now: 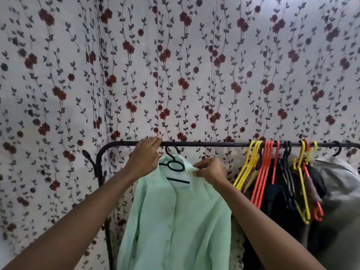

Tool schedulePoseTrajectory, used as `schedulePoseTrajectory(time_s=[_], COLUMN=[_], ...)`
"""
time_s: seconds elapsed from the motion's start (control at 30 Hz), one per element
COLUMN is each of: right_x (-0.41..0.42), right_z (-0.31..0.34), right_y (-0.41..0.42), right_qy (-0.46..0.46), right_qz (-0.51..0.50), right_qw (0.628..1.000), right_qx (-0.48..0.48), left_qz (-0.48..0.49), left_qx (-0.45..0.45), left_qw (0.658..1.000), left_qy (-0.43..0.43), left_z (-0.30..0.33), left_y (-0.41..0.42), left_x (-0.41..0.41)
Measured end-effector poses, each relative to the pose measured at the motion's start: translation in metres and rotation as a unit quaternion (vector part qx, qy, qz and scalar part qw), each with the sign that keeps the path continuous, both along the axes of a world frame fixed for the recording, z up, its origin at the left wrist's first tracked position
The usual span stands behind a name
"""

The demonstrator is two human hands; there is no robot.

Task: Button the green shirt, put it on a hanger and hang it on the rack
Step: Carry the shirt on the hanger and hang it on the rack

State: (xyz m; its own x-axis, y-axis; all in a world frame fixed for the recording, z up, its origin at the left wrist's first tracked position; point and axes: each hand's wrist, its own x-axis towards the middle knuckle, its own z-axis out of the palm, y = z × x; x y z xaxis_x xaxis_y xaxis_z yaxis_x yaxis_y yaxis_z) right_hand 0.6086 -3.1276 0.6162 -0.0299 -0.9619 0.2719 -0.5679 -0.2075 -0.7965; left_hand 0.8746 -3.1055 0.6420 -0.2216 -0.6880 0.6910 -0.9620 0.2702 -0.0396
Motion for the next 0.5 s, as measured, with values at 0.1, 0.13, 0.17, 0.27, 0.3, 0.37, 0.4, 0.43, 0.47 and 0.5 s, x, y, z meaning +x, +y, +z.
schedulePoseTrajectory(time_s=[0.1, 0.13, 0.17, 0.27, 0.3, 0.37, 0.4, 0.43, 0.47, 0.5], right_x=[0.003, 0.003, 0.004, 0.006, 0.007, 0.008, 0.007, 0.007, 0.008, 0.008], right_z=[-0.006, -0.009, -0.01, -0.005, 0.0, 0.012, 0.016, 0.021, 0.025, 0.028], right_y=[-0.005, -0.006, -0.007, -0.01, -0.011, -0.012, -0.012, -0.012, -0.01, -0.009], right_qy=[0.007, 0.011, 0.013, 0.017, 0.016, 0.013, 0.008, 0.005, 0.004, 0.007], right_qz=[0.003, 0.006, 0.006, -0.011, -0.02, -0.035, -0.04, -0.041, -0.042, -0.042], right_qw=[1.0, 1.0, 1.0, 1.0, 1.0, 0.999, 0.999, 0.999, 0.999, 0.999], right_qx=[0.017, 0.023, 0.024, 0.015, 0.011, 0.005, -0.002, -0.011, -0.019, -0.026], left_qz=[-0.003, -0.007, -0.01, -0.011, -0.01, -0.009, -0.01, -0.009, -0.009, -0.009], left_qx=[0.008, 0.0, -0.011, -0.013, -0.009, 0.005, 0.011, 0.015, 0.017, 0.018], left_qw=[1.0, 1.0, 1.0, 1.0, 1.0, 1.0, 1.0, 1.0, 1.0, 0.999], left_qy=[0.008, 0.01, 0.008, 0.008, 0.01, 0.016, 0.019, 0.022, 0.024, 0.027], left_z=[-0.006, -0.006, -0.005, -0.001, -0.001, 0.0, 0.0, 0.001, 0.002, 0.002], left_y=[-0.004, -0.004, -0.004, -0.003, -0.003, -0.005, -0.006, -0.006, -0.006, -0.005], left_x=[0.002, 0.001, 0.001, -0.003, -0.004, -0.004, -0.004, -0.005, -0.005, -0.005])
